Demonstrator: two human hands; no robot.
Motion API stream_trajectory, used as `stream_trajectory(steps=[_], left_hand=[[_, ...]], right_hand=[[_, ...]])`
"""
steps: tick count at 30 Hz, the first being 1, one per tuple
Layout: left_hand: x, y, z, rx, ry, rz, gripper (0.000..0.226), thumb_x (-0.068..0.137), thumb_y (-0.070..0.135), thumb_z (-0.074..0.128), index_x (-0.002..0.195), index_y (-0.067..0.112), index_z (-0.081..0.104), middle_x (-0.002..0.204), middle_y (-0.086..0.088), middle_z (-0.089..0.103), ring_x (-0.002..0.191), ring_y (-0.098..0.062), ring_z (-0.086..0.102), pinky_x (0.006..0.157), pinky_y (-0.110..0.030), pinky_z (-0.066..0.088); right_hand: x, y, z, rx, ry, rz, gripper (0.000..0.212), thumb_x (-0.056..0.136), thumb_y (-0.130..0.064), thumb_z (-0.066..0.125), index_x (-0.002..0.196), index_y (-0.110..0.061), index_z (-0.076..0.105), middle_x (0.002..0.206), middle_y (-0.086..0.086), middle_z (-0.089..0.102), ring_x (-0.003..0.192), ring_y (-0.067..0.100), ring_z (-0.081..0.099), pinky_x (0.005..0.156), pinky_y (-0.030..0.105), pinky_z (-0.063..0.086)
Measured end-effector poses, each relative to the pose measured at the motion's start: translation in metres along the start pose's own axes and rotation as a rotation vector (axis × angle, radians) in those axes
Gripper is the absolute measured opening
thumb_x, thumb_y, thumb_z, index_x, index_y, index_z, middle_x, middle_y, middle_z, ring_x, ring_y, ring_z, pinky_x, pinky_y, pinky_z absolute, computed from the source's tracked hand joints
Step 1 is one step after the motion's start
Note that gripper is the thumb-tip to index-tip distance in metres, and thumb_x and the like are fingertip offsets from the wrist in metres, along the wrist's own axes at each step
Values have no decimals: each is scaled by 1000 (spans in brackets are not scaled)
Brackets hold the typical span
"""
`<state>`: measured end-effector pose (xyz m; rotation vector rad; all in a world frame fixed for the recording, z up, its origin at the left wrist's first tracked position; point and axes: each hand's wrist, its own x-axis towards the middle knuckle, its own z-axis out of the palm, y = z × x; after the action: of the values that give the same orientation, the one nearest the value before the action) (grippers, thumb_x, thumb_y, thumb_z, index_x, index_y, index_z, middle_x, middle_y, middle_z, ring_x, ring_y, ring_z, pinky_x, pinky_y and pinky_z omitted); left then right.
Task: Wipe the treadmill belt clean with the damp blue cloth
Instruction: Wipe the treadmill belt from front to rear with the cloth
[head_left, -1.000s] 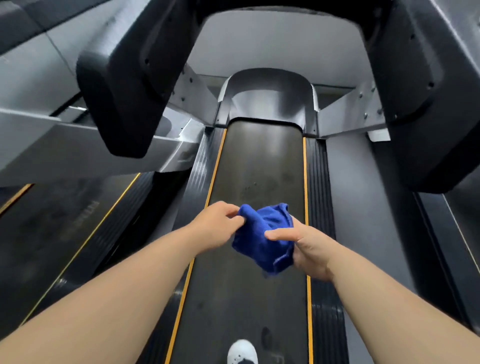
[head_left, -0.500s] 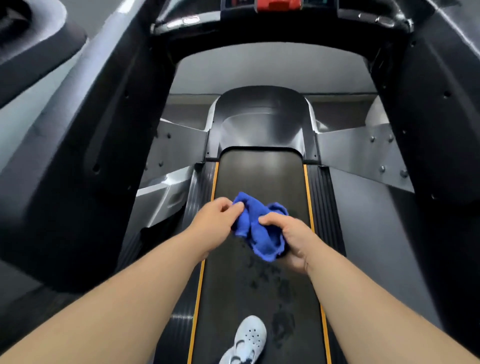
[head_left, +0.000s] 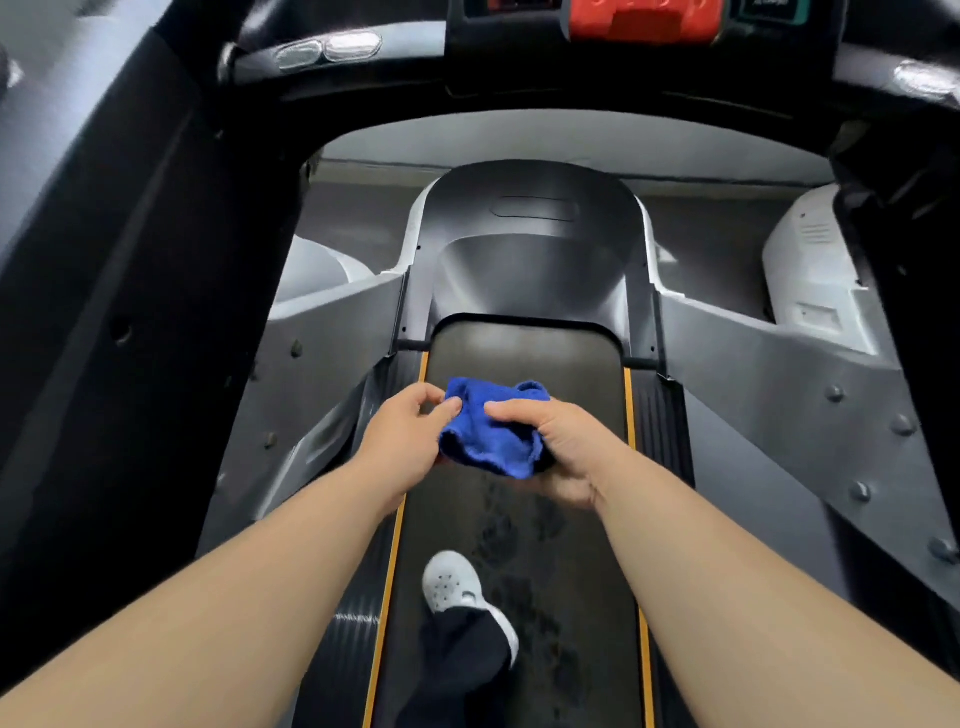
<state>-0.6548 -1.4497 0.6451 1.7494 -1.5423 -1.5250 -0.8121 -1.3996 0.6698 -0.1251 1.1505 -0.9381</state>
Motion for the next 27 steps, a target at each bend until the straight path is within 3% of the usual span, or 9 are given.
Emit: stream_trajectory(steps=[2, 5, 9, 14, 18, 20, 23, 25, 27], left_hand=[[47, 5, 4, -40, -14, -28, 12, 88, 28, 65, 77, 25, 63, 82, 1, 69, 73, -17, 59, 75, -38, 51], [109, 2, 13, -97, -19, -72, 10, 90, 20, 64, 80, 22, 66, 80, -2, 68, 68, -13, 59, 60, -23, 50], [187, -26, 35, -182, -34, -148, 10, 92, 14, 59, 87, 17, 67, 69, -2, 63, 49, -7, 54, 51, -22, 44], [316, -104, 82, -82, 39, -53, 14, 94, 15, 56, 89, 19, 68, 79, -4, 69, 77, -24, 65, 72, -35, 54], [410, -182, 120, -7, 140, -13, 14, 91, 22, 57, 84, 21, 69, 59, 11, 60, 54, -2, 50, 53, -16, 39], [451, -218, 134, -36, 152, -58, 14, 91, 30, 58, 103, 24, 65, 73, 7, 64, 51, -2, 54, 54, -16, 44], [506, -263, 138, 215, 193, -47, 47, 86, 43, 63, 129, 32, 49, 102, 5, 62, 83, -15, 64, 82, -31, 51], [536, -288, 136, 517, 153, -38, 60, 85, 47, 63, 139, 33, 40, 125, 5, 55, 113, -18, 55, 97, -31, 41], [560, -309, 138, 666, 118, -36, 66, 88, 49, 58, 145, 30, 32, 144, 1, 41, 129, -22, 42, 106, -36, 35]], right_hand=[[42, -23, -5, -25, -10, 1, 45, 80, -2, 67, 123, -2, 53, 105, 20, 67, 83, 30, 68, 64, 34, 57], [110, -40, -14, -147, 98, 29, 36, 77, 2, 65, 112, 5, 59, 98, 25, 67, 77, 31, 65, 72, 38, 52], [200, -49, -38, -218, 221, -17, 26, 69, -8, 68, 95, -6, 62, 89, 20, 66, 75, 32, 63, 61, 35, 48], [349, -47, -87, -9, -56, 91, 27, 80, -31, 51, 95, -9, 57, 91, 22, 54, 77, 33, 52, 70, 37, 45], [470, -15, -121, -81, -110, 87, 15, 82, -14, 40, 87, -10, 54, 84, 19, 55, 65, 29, 58, 58, 28, 51], [518, -8, -140, -149, -139, 45, 16, 84, -7, 36, 85, -9, 52, 81, 17, 57, 60, 29, 61, 55, 26, 53], [591, -12, -163, -265, -68, -76, 8, 74, -6, 52, 77, -13, 49, 72, 16, 55, 58, 29, 61, 54, 30, 53], [635, -11, -175, -446, 51, -164, 21, 58, -10, 61, 76, -15, 52, 76, 16, 57, 67, 32, 61, 64, 42, 52], [670, -14, -185, -552, 162, -236, 20, 64, -9, 65, 79, -17, 56, 79, 14, 59, 68, 29, 60, 62, 36, 49]])
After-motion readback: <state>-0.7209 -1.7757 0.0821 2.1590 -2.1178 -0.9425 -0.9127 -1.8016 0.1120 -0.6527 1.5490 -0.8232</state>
